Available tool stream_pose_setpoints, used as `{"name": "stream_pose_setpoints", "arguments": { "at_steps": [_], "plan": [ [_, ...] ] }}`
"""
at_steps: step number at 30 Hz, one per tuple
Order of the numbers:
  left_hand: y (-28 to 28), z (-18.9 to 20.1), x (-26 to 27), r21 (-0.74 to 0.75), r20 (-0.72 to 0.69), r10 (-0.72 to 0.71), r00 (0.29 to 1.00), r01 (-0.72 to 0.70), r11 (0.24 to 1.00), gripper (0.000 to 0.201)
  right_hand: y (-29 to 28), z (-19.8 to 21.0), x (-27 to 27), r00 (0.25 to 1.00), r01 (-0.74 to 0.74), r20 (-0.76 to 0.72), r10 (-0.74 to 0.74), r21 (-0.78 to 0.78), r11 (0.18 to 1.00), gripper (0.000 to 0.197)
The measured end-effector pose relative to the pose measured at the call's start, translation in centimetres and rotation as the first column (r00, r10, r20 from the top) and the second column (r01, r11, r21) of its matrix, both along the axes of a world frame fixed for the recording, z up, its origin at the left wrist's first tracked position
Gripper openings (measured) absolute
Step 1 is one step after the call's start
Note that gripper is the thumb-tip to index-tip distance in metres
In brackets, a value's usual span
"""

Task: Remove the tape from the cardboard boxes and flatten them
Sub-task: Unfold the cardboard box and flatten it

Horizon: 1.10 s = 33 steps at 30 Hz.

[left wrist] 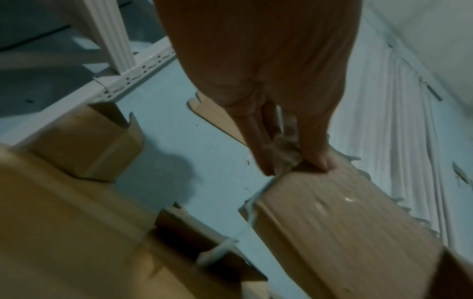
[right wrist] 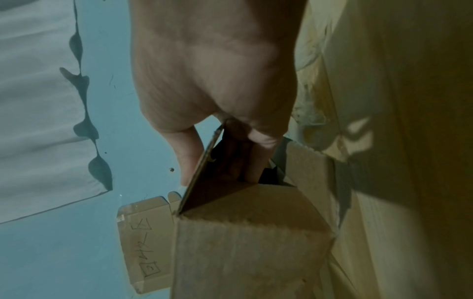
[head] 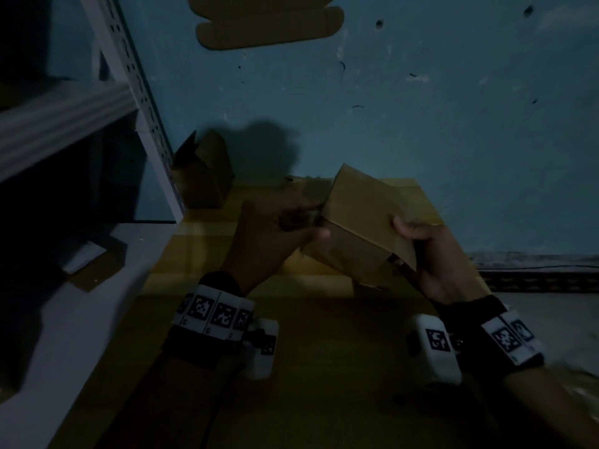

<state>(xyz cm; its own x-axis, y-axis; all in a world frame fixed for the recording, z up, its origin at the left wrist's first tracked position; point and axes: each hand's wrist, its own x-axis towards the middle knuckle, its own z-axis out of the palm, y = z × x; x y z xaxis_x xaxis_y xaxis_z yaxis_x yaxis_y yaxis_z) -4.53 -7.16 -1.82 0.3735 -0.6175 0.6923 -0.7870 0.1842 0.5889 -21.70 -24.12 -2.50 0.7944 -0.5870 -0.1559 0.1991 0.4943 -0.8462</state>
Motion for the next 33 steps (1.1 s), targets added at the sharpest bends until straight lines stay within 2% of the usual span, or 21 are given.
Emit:
{"name": "stream_pose_setpoints", "arguments": {
  "at_steps": [6,9,11,14,16,19,21,25,27,30,33],
  "plan": [
    [-0.1,-0.4,0.8,-0.078,-0.086,-0.11,0.99,0.103,0.992,0.023,-0.3,0.0,-0.2,1.0,-0.004,0.0,0.004,0.04,0.999,0.049],
    [0.0,-0.1,0.3,-0.084,-0.145,-0.142,0.979,0.131,0.988,0.009,-0.3,-0.1,0.1,0.999,0.03,0.02,-0.031,0.041,0.999,0.03],
    [0.0,0.4,-0.3,-0.109,-0.165,-0.125,0.978,0.108,0.988,0.017,-0.5,-0.3,0.2,0.998,0.057,0.036,-0.058,0.037,0.998,0.021],
    [0.0,0.6,-0.6,-0.144,-0.21,-0.052,0.976,0.022,0.989,0.017,-0.7,-0.5,0.3,0.999,0.036,0.025,-0.037,0.01,0.999,0.038],
    [0.1,0.6,-0.5,-0.155,-0.224,0.031,0.974,-0.067,0.986,0.015,-0.7,-0.6,0.5,0.998,0.016,-0.057,-0.023,-0.118,0.993,0.048],
    [0.3,0.7,-0.1,-0.177,-0.184,0.126,0.975,-0.159,0.971,0.01,-0.7,-1.2,0.8,0.972,-0.01,-0.224,-0.069,-0.335,0.942,0.09],
    [0.4,0.8,0.1,-0.188,-0.134,0.159,0.978,-0.183,0.965,0.014,-0.2,-1.4,1.0,0.965,-0.015,-0.241,-0.099,-0.428,0.904,0.089],
    [0.2,0.9,0.0,-0.181,-0.005,0.188,0.982,-0.186,0.966,0.019,0.6,-1.7,1.3,0.973,-0.045,-0.217,-0.076,-0.504,0.862,0.056],
    [0.0,0.8,-0.1,-0.162,0.039,0.192,0.981,-0.183,0.97,0.02,0.8,-1.9,1.4,0.975,-0.079,-0.216,-0.048,-0.542,0.836,0.062],
    [-0.3,0.3,-0.3,-0.08,0.091,0.208,0.974,-0.201,0.976,0.03,1.1,-1.9,1.5,0.977,-0.124,-0.214,-0.023,-0.646,0.753,0.086],
    [-0.7,-0.3,-0.5,-0.031,0.05,0.168,0.984,-0.167,0.985,0.031,1.8,-1.8,1.5,0.98,-0.175,-0.193,0.046,-0.734,0.656,0.1]
  ]
}}
